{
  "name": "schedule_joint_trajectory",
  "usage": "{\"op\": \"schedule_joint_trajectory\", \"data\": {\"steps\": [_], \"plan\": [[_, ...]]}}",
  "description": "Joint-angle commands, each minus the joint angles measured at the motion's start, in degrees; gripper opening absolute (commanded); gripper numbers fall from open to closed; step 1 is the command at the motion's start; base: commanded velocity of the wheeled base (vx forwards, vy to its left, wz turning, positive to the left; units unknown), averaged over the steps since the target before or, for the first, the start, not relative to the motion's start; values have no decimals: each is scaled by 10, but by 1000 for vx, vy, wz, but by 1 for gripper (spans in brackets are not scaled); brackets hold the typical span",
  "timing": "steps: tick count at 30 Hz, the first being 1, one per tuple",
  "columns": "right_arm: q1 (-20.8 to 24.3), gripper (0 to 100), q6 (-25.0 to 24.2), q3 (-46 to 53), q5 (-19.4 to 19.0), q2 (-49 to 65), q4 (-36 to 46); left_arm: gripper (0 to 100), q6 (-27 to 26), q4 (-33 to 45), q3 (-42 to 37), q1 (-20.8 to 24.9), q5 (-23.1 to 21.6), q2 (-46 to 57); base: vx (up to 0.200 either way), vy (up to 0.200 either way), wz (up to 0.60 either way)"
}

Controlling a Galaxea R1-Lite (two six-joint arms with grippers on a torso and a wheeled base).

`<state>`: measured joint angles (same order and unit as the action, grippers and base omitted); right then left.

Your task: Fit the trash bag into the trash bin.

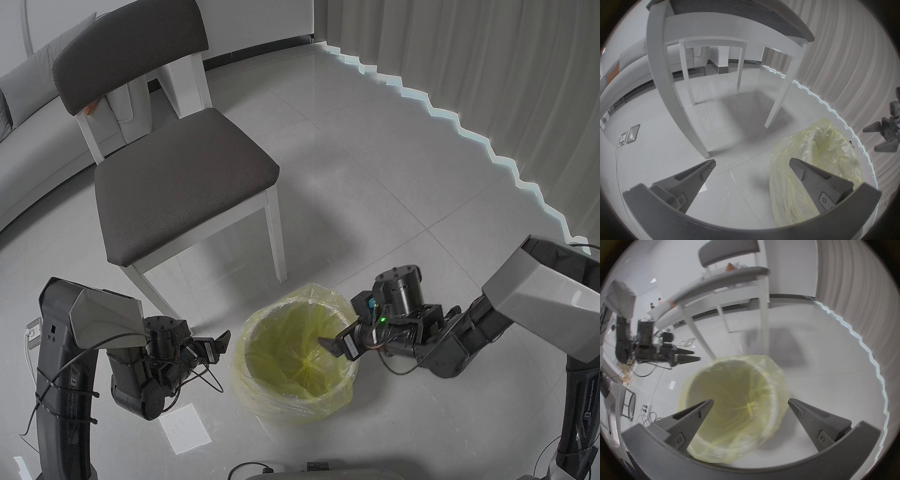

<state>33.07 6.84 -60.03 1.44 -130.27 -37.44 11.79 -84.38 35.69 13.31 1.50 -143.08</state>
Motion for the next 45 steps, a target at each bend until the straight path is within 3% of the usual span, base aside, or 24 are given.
{"op": "schedule_joint_trajectory", "data": {"steps": [1,12,28,32,35,45], "plan": [[60,100,2,27,0,-27,-40,100,0,-27,-25,-8,0,-3,0,0,0],[72,100,13,-34,3,-100,-30,100,-3,-56,-60,-6,2,5,0,0,0],[81,100,56,-32,2,-122,-26,100,-4,-56,-61,0,5,10,0,0,0],[96,100,48,-21,-11,-117,-19,100,-4,-56,-62,0,5,13,0,0,0],[111,100,34,-13,-42,-110,3,100,-4,-56,-61,1,5,12,0,0,0],[111,100,30,9,-42,-97,5,100,-3,-56,-63,8,6,17,0,0,0]]}}
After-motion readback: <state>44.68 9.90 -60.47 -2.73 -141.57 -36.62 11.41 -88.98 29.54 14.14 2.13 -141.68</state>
